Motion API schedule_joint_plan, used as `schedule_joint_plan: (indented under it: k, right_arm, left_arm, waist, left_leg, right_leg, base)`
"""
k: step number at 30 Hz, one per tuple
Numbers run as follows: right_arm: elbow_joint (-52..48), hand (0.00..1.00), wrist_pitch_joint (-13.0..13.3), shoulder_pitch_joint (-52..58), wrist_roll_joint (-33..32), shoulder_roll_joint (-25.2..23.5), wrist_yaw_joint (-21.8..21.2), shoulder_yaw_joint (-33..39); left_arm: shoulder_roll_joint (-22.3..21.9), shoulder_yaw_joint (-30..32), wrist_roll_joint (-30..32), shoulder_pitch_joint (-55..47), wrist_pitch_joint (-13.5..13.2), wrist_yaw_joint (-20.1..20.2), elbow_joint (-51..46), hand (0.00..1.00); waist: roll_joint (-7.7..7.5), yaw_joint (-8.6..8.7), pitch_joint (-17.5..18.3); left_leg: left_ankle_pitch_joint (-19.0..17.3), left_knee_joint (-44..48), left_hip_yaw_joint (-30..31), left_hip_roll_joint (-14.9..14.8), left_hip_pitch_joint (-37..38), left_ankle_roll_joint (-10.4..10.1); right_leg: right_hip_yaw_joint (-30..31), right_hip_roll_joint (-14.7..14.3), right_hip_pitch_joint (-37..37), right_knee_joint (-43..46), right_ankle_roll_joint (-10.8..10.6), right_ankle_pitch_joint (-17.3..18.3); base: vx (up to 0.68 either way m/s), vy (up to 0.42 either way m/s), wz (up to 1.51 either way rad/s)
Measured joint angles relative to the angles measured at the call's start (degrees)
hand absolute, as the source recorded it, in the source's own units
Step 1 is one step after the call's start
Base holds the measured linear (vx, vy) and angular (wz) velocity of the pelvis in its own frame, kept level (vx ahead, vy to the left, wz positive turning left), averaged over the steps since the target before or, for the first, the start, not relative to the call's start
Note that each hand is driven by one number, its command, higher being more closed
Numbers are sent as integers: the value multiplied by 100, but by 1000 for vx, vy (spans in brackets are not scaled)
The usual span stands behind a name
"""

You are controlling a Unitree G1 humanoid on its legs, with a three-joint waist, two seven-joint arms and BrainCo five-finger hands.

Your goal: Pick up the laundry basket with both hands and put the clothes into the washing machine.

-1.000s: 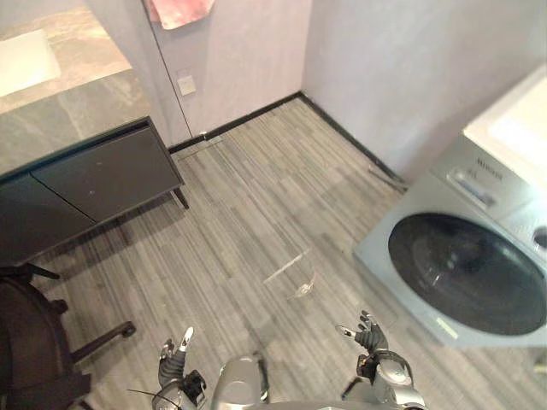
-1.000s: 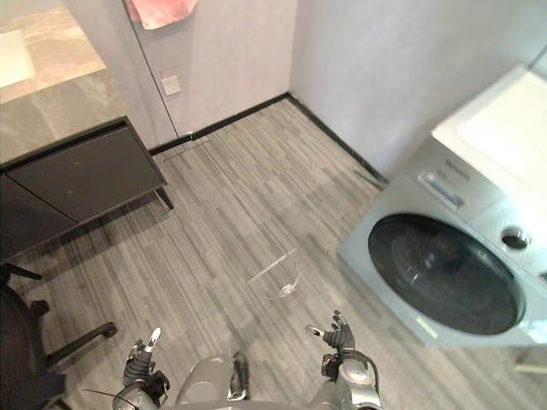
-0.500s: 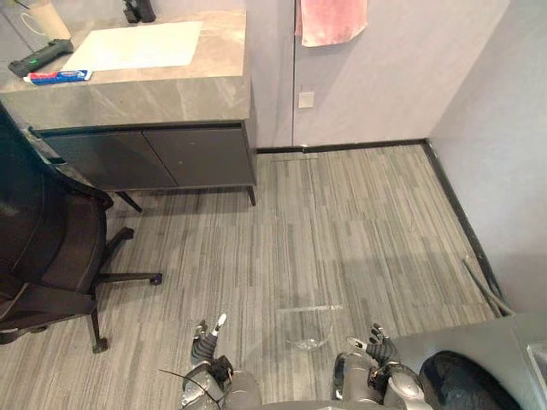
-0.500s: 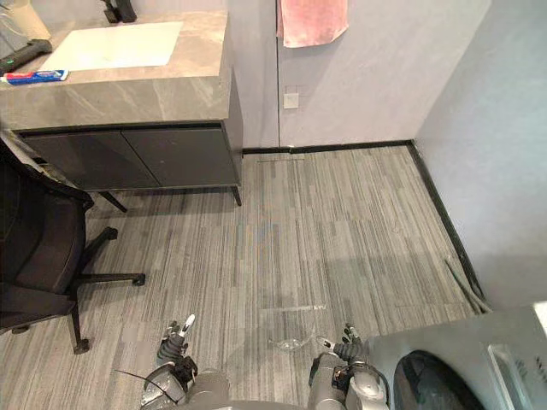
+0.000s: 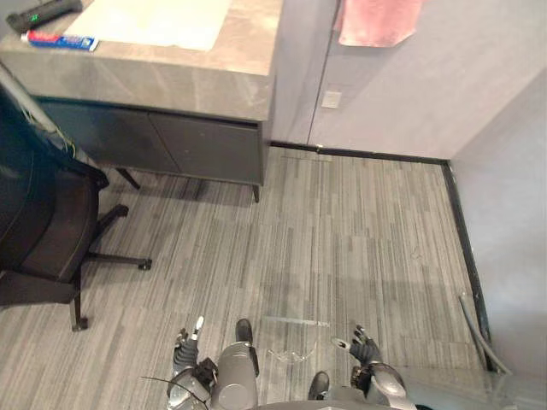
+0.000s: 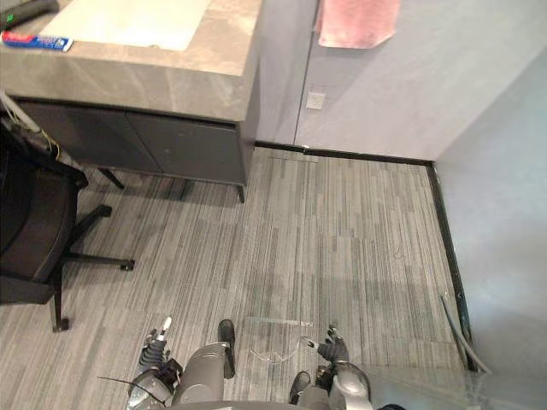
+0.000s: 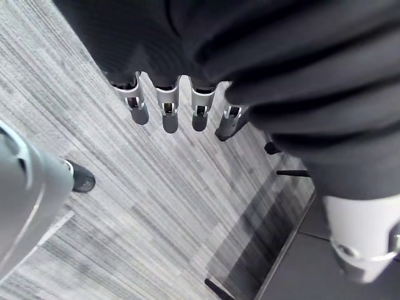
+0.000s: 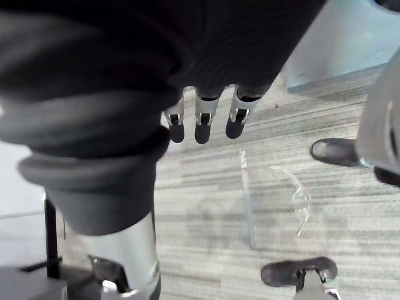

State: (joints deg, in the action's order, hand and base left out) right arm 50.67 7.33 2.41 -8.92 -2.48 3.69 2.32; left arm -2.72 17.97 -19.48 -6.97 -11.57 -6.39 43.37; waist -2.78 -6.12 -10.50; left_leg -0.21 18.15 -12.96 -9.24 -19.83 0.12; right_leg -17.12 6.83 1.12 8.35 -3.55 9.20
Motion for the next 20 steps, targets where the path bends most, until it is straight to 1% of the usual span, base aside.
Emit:
schedule_joint_plan:
  k: [1, 2, 3, 4, 5, 6, 7, 8, 9, 10, 11, 12, 13, 14, 15, 16, 17, 18, 19, 20]
  right_arm:
    - [-37, 0, 6, -39, 1, -55, -11, -55]
    - [-40, 0, 6, -57, 2, -67, -16, -70]
    - [-26, 0, 5, -72, 6, -91, -22, -70]
    - [2, 0, -9, -54, 8, -94, -23, -57]
    - [1, 0, -15, -38, 8, -87, -22, -54]
    - [-9, 0, -30, -17, 23, -87, -23, -63]
    - [-11, 0, -42, 4, 41, -92, -22, -71]
    - [-6, 0, -107, 88, 56, -111, -20, -120]
    - [0, 0, -151, 91, 56, -137, -24, -191]
    - [0, 0, -149, 87, 56, -153, -21, -215]
    - [3, 0, -146, 92, 72, -156, -19, -271]
    - [67, 0, -144, 124, 119, -114, -16, -269]
    - [87, 0, -145, 120, 158, -80, -15, -272]
    - [141, 0, -137, 105, 246, -1, -17, -274]
    - [279, 0, -142, 56, 293, 90, -18, -276]
    - [384, 0, -145, 42, 312, 165, -21, -277]
    - [548, 0, -161, 22, 427, 262, -29, -280]
    - [621, 0, -161, 23, 507, 308, -40, -280]
    - [642, 0, -159, 24, 508, 313, -40, -277]
    - [704, 0, -158, 31, 507, 389, -32, -266]
  left_arm:
    - [-13, 14, 0, -12, 2, 4, 0, 0]
    - [-27, 13, 1, -36, 2, 6, -2, 0]
    - [-31, -4, 8, -86, 5, 4, 0, 0]
    - [-19, -77, 54, -117, 19, 5, 81, 0]
    - [5, -179, 67, -122, 28, 6, 156, 0]
    - [106, -411, 167, -181, 73, 15, 186, 0]
    - [142, -513, 214, -187, 99, 17, 187, 0]
    - [269, -649, 242, -182, 118, 17, 192, 0]
    - [339, -648, 241, -164, 113, 13, 190, 0]
    - [352, -639, 241, -162, 113, 14, 191, 0]
    - [350, -638, 229, -149, 113, 18, 195, 0]
    - [295, -621, 227, -89, 122, 20, 276, 0]
    - [281, -624, 227, -75, 120, 22, 328, 0]
    - [230, -646, 229, -18, 116, 33, 449, 0]
    - [173, -662, 237, 15, 115, 79, 535, 0]
    - [141, -661, 244, 38, 116, 115, 621, 0]
    - [129, -660, 285, 36, 120, 137, 710, 0]
    - [143, -659, 345, 29, 119, 138, 778, 0]
    - [160, -661, 386, 35, 121, 137, 812, 0]
    - [207, -663, 440, 33, 122, 137, 859, 0]
  waist:
    - [26, -107, 2]
    - [49, -130, 12]
    - [97, -142, 18]
    - [104, -136, 7]
    - [114, -128, 1]
    - [114, -79, 0]
    - [114, -70, 1]
    - [117, 0, 0]
    - [17, 74, 62]
    - [-19, 85, 87]
    - [-128, 94, 155]
    - [-124, 87, 271]
    - [-126, 68, 369]
    - [-3, 77, 431]
    - [93, 127, 452]
    - [152, 143, 478]
    - [230, 200, 522]
    - [263, 222, 543]
    - [257, 218, 548]
    - [218, 227, 570]
  left_leg:
    - [-207, 284, -133, -12, 38, 68]
    - [-345, 396, -175, -36, 66, 60]
    - [-669, 539, -268, -103, 170, 25]
    - [-966, 628, -393, -132, 335, -75]
    - [-1022, 623, -474, -147, 442, -102]
    - [-1104, 594, -575, -146, 635, -116]
    - [-1121, 576, -611, -146, 720, -111]
    - [-1123, 471, -687, -138, 890, -123]
    - [-1085, 355, -762, -137, 1001, -174]
    - [-1058, 318, -785, -142, 1036, -211]
    - [-1009, 295, -847, -126, 1064, -286]
    - [-961, 268, -804, -157, 1034, -331]
    - [-897, 213, -791, -198, 1019, -341]
    - [-754, 49, -747, -193, 1021, -359]
    - [-602, -133, -681, -174, 1088, -374]
    - [-523, -259, -611, -163, 1132, -392]
    - [-431, -437, -498, -166, 1223, -453]
    - [-391, -625, -409, -172, 1368, -497]
    - [-359, -709, -390, -174, 1439, -521]
    - [-285, -849, -351, -163, 1527, -532]
  right_leg:
    - [63, 53, 95, 26, -13, 5]
    - [106, 63, 110, 88, -29, 2]
    - [168, 124, 53, 418, -171, 93]
    - [233, 243, -157, 1084, -311, 219]
    - [290, 330, -362, 1591, -321, 225]
    - [414, 521, -860, 2675, -275, 102]
    - [471, 605, -1082, 3084, -289, -4]
    - [438, 754, -1274, 3328, -254, -5]
    - [209, 857, -1361, 3049, -223, 27]
    - [51, 886, -1328, 2744, -172, 7]
    - [-204, 914, -1234, 1890, 17, -331]
    - [-220, 798, -1113, 1455, -123, -265]
    - [-239, 696, -1059, 1234, -158, -292]
    - [-312, 553, -931, 850, -184, -357]
    - [-350, 464, -823, 615, -164, -464]
    - [-358, 392, -749, 448, -161, -530]
    - [-393, 251, -596, 169, -142, -657]
    - [-452, 146, -397, -95, -106, -756]
    - [-461, 104, -312, -201, -106, -792]
    - [-482, 53, -208, -352, -86, -836]
  base:
    - [150, 140, -23]
    - [136, 158, -45]
    - [51, 96, -56]
    - [37, 94, -60]
    - [14, 73, -58]
    - [10, 53, -41]
    - [38, 32, -30]
    - [48, -16, -17]
    - [65, -48, -14]
    - [79, -129, -18]
    - [127, -182, -15]
    - [152, -196, -19]
    - [159, -158, -13]
    - [165, -117, -5]
    - [155, -106, 0]
    - [158, -121, 1]
    - [145, -129, 2]
    - [138, -112, 3]
    - [109, -77, 7]
    - [52, -38, 3]
